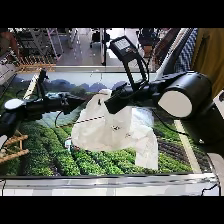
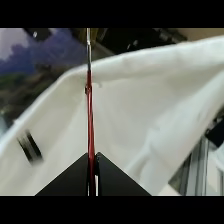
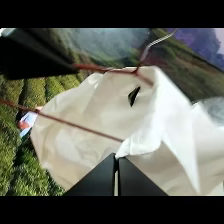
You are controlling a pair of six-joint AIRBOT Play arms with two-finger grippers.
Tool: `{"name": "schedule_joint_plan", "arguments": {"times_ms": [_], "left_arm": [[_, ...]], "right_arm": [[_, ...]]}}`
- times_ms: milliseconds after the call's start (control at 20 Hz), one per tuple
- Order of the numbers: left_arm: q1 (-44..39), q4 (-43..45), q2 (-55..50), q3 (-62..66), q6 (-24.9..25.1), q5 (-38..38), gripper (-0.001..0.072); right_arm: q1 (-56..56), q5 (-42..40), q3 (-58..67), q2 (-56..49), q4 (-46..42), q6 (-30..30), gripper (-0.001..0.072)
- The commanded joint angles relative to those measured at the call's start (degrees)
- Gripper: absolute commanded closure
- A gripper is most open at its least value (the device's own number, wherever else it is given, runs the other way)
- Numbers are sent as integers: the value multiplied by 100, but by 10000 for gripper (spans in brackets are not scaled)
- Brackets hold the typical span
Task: Fold the clothes and pants, and hang the long-sleeved shirts on hangers.
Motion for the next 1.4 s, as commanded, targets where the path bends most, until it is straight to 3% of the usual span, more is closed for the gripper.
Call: {"name": "schedule_joint_plan", "arguments": {"times_ms": [0,200,350,400,450,600,700,800,900,1050,1200,1350], "left_arm": [[44,-1185,7,0,525,216,690],[369,-1440,-15,0,833,-442,688],[424,-1438,-90,0,1091,-942,688],[422,-1440,-105,0,1141,-953,688],[422,-1440,-114,0,1207,-951,688],[422,-1440,-114,0,1250,-949,688],[422,-1440,-114,0,1248,-949,688],[415,-1440,-114,0,1246,-951,688],[417,-1440,-114,0,1244,-949,688],[417,-1440,-114,0,1244,-949,688],[417,-1438,-114,0,1246,-942,688],[417,-1438,-114,0,1248,-944,687]], "right_arm": [[157,649,0,74,-57,7,696],[149,750,-4,74,-85,-85,697],[146,964,-2,79,-129,-1117,689],[146,938,2,81,-262,-1722,572],[146,907,2,92,-549,-2400,404],[-144,402,2,98,-1615,-3587,353],[-584,-518,0,31,-1377,-4321,285],[-881,-1342,-4,-199,-562,-4977,257],[-946,-1716,-4,-551,321,-5713,258],[-942,-2291,-4,-1082,693,-6026,286],[-946,-2470,-4,-1329,697,-5991,509],[-946,-2430,-4,-1335,699,-5908,624]]}}
